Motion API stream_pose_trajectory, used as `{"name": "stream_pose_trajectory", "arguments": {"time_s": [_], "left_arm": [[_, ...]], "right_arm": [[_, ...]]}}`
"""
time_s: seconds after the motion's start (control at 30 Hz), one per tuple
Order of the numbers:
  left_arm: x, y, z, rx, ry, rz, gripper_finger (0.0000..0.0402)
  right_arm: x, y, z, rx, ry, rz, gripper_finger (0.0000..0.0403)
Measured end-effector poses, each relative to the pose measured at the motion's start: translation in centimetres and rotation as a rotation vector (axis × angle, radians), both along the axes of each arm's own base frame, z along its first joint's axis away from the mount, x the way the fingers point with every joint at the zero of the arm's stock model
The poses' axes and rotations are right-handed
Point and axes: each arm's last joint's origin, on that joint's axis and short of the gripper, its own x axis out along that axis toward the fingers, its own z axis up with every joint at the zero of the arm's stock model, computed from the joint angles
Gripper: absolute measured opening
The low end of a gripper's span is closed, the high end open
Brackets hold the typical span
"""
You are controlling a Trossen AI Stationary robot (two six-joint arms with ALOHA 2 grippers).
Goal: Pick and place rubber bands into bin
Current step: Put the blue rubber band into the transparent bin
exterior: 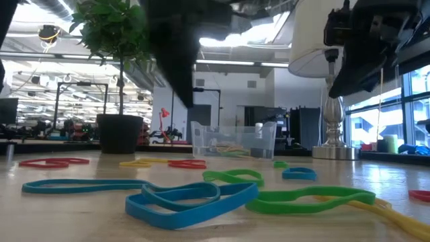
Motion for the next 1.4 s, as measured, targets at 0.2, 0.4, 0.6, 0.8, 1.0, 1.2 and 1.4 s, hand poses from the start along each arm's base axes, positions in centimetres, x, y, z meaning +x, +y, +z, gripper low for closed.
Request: {"name": "stream_pose_trajectory", "arguments": {"time_s": [0.2,0.4,0.6,0.8,1.0,1.2,1.4], "left_arm": [[-3.2,-1.4,-1.0,-0.008,-0.102,0.008,0.0001],[-8.0,-0.1,-0.8,-0.028,-0.171,0.012,0.0001],[-12.8,1.4,-0.6,-0.047,-0.247,-0.050,0.0001],[-16.1,3.0,-1.1,-0.042,-0.299,-0.110,0.0001],[-17.3,4.2,-0.8,0.031,-0.309,-0.196,0.0001],[-17.3,4.4,-0.6,0.055,-0.322,-0.232,0.0001],[-17.3,4.4,-0.6,0.055,-0.323,-0.231,0.0001]], "right_arm": [[2.7,1.7,0.6,0.033,0.103,-0.033,0.0002],[7.9,3.5,0.3,0.076,0.218,-0.118,0.0002],[11.7,4.0,-1.4,0.098,0.392,-0.294,0.0013],[13.6,3.9,-4.4,0.162,0.518,-0.417,0.0055],[14.5,4.1,-6.9,0.240,0.559,-0.489,0.0093],[14.9,4.2,-7.4,0.265,0.546,-0.523,0.0093],[14.7,4.2,-7.6,0.254,0.564,-0.528,0.0030]]}}
